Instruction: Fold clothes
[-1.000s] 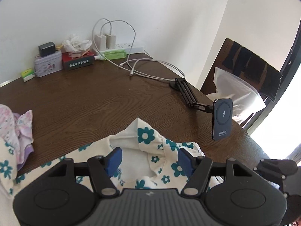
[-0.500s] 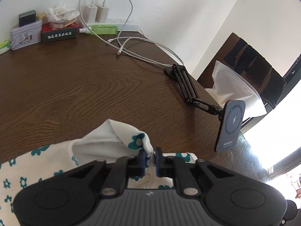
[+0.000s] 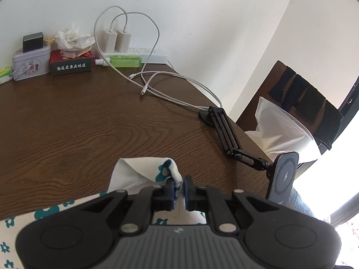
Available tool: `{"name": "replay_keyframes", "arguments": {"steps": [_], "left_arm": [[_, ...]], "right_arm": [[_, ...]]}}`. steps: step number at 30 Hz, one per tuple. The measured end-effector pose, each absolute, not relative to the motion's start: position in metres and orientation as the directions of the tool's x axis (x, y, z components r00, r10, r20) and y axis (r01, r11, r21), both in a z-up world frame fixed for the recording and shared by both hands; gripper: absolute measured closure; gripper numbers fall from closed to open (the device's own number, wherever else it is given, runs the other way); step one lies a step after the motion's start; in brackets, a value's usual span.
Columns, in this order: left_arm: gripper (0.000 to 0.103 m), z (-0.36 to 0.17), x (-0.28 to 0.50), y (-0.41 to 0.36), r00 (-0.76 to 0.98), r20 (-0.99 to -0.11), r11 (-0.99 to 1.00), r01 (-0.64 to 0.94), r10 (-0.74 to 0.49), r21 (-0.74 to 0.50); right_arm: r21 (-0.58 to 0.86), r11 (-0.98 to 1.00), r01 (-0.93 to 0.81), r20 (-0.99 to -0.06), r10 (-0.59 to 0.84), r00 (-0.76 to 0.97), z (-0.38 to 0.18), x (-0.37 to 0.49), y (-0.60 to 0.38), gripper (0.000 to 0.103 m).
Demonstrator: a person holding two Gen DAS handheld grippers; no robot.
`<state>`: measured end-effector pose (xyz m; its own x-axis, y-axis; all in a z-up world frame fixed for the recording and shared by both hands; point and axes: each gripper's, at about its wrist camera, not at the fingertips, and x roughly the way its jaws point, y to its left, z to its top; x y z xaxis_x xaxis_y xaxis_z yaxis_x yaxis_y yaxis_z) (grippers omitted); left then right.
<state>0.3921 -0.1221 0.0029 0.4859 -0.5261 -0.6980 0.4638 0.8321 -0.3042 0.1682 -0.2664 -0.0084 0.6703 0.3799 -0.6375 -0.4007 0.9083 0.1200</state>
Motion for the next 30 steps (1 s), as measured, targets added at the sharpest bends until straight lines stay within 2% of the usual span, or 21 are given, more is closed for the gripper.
{"name": "replay_keyframes", "arguments": {"steps": [1,2,5,8,11,14,16,17,18,20,21,22,24,30], "left_arm": [[0.082,0.001,0.393,-0.121,0.477,-0.706,0.834,0.455,-0.523,-0.311],[0.067,0.002,0.393,-0.119,0.467,-0.708,0.832,0.451,-0.529,-0.323],[0.046,0.019,0.385,-0.104,0.468,-0.683,0.812,0.470,-0.561,-0.345],[0.032,0.050,0.366,-0.081,0.487,-0.658,0.802,0.498,-0.574,-0.331],[0.028,0.057,0.337,-0.063,0.507,-0.676,0.815,0.520,-0.535,-0.255],[0.030,0.061,0.307,-0.045,0.527,-0.698,0.827,0.537,-0.485,-0.170],[0.041,0.064,0.288,-0.033,0.541,-0.709,0.830,0.546,-0.452,-0.112],[0.052,0.060,0.279,-0.030,0.540,-0.720,0.830,0.551,-0.436,-0.089],[0.057,0.052,0.273,-0.029,0.530,-0.732,0.828,0.555,-0.429,-0.083],[0.074,0.035,0.263,-0.024,0.504,-0.749,0.823,0.560,-0.431,-0.096],[0.078,0.027,0.260,-0.021,0.488,-0.752,0.820,0.560,-0.443,-0.119],[0.079,0.022,0.258,-0.019,0.478,-0.752,0.818,0.558,-0.455,-0.139],[0.079,0.012,0.256,-0.016,0.464,-0.748,0.815,0.554,-0.474,-0.173],[0.078,0.003,0.252,-0.014,0.431,-0.725,0.785,0.570,-0.537,-0.243]], "right_arm": [[0.121,0.911,-0.395,-0.634,0.377,0.675,-0.007,0.167,-0.268,0.034],[0.127,0.913,-0.388,-0.627,0.377,0.682,-0.005,0.165,-0.270,0.034],[0.138,0.919,-0.370,-0.593,0.375,0.712,0.004,0.159,-0.278,0.034],[0.145,0.914,-0.378,-0.563,0.390,0.729,0.013,0.155,-0.285,0.033],[0.151,0.883,-0.445,-0.543,0.451,0.709,0.025,0.156,-0.276,0.033],[0.122,0.832,-0.542,-0.542,0.513,0.666,0.035,0.158,-0.249,0.036],[0.075,0.794,-0.603,-0.563,0.533,0.632,0.037,0.160,-0.217,0.037],[0.049,0.780,-0.624,-0.585,0.529,0.615,0.035,0.161,-0.201,0.037],[0.022,0.767,-0.641,-0.611,0.518,0.599,0.030,0.161,-0.187,0.040],[-0.022,0.750,-0.661,-0.667,0.482,0.569,0.019,0.163,-0.167,0.051],[-0.038,0.747,-0.664,-0.693,0.459,0.556,0.013,0.163,-0.160,0.063],[-0.044,0.754,-0.655,-0.711,0.437,0.551,0.007,0.164,-0.159,0.081],[-0.041,0.783,-0.620,-0.723,0.405,0.560,0.002,0.164,-0.165,0.100],[-0.012,0.860,-0.511,-0.701,0.357,0.618,0.009,0.148,-0.205,0.100]]}}
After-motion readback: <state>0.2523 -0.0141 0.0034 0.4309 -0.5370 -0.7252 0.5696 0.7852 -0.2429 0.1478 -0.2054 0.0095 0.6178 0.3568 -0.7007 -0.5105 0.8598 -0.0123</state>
